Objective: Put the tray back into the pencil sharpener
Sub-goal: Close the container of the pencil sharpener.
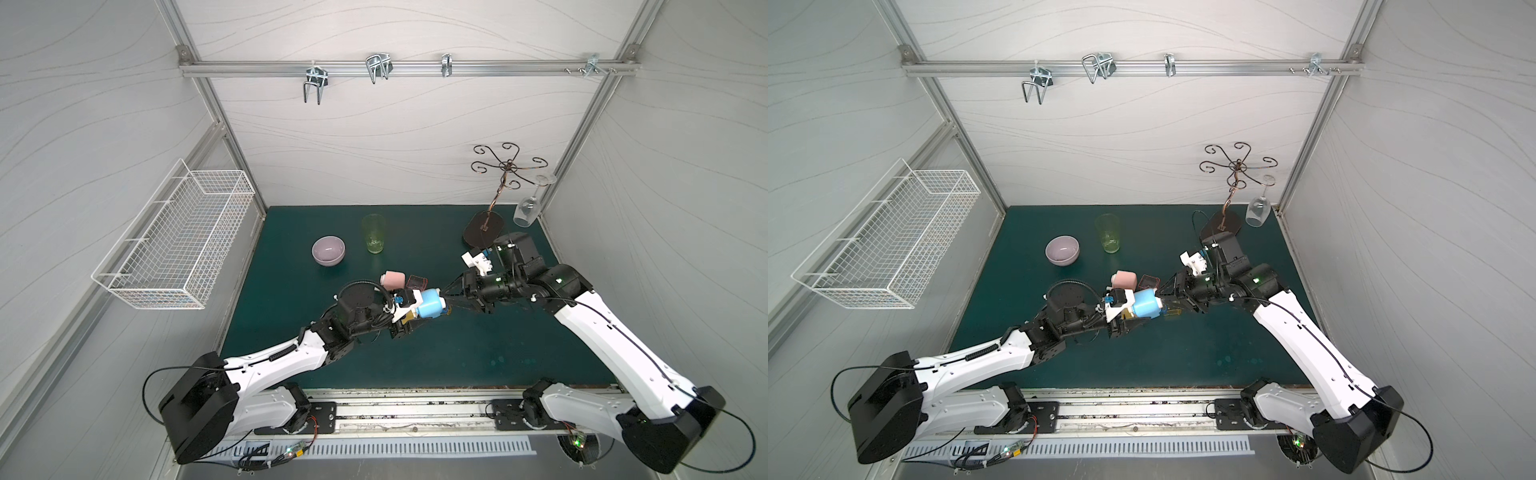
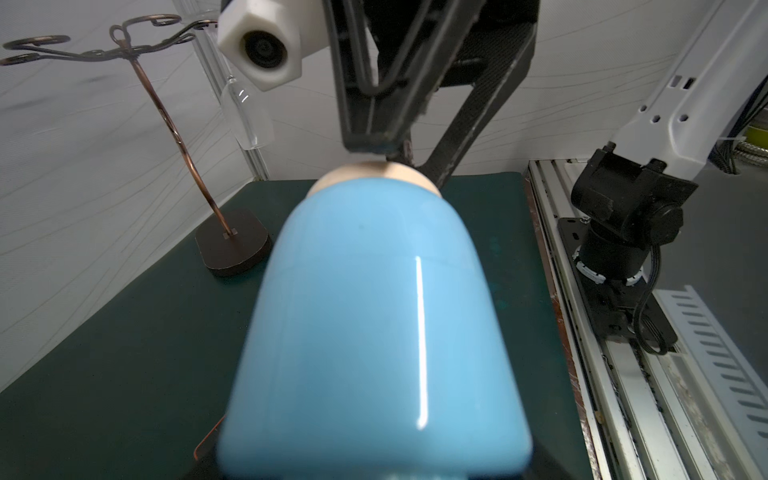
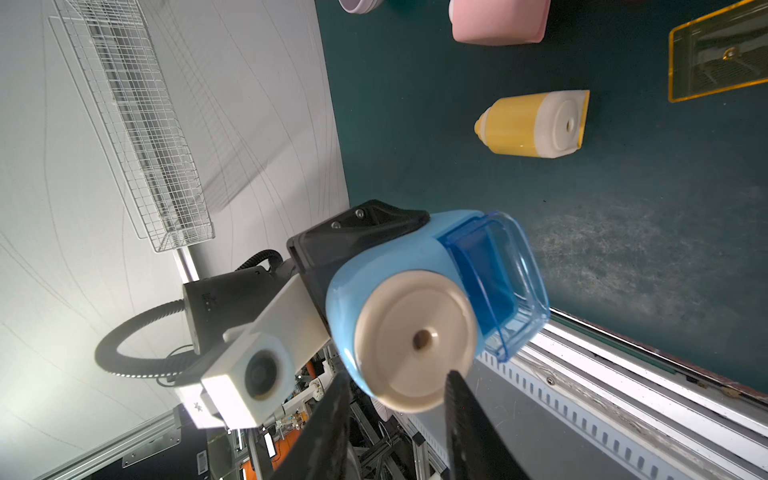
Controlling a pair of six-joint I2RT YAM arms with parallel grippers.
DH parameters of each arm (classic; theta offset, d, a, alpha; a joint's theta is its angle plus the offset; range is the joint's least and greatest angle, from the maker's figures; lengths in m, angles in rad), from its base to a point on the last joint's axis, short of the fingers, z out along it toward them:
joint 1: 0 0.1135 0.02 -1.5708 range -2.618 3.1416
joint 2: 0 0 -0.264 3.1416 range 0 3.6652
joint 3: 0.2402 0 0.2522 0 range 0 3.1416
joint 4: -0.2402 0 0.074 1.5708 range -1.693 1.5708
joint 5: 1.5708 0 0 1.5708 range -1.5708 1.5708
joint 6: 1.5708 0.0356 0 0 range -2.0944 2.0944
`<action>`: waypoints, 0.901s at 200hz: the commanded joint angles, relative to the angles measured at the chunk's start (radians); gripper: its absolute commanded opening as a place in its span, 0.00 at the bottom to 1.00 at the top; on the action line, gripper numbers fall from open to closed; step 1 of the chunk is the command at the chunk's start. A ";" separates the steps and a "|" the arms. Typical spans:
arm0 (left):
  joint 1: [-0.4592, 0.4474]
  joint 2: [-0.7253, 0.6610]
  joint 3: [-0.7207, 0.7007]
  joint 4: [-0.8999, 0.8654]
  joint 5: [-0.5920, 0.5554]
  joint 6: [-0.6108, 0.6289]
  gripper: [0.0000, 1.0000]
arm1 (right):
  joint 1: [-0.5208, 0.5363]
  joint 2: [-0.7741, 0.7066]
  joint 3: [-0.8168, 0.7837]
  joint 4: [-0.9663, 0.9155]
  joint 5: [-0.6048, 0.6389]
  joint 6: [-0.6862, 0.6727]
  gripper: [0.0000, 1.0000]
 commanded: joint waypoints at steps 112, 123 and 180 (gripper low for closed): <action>0.001 -0.047 0.028 0.139 0.009 -0.062 0.00 | 0.026 0.089 0.027 0.008 0.020 -0.049 0.00; 0.002 -0.044 0.035 0.141 0.009 -0.064 0.00 | 0.042 0.091 0.009 0.044 0.000 -0.029 0.00; 0.002 -0.020 0.055 0.142 0.004 -0.077 0.00 | 0.057 0.060 -0.032 0.089 -0.015 0.000 0.06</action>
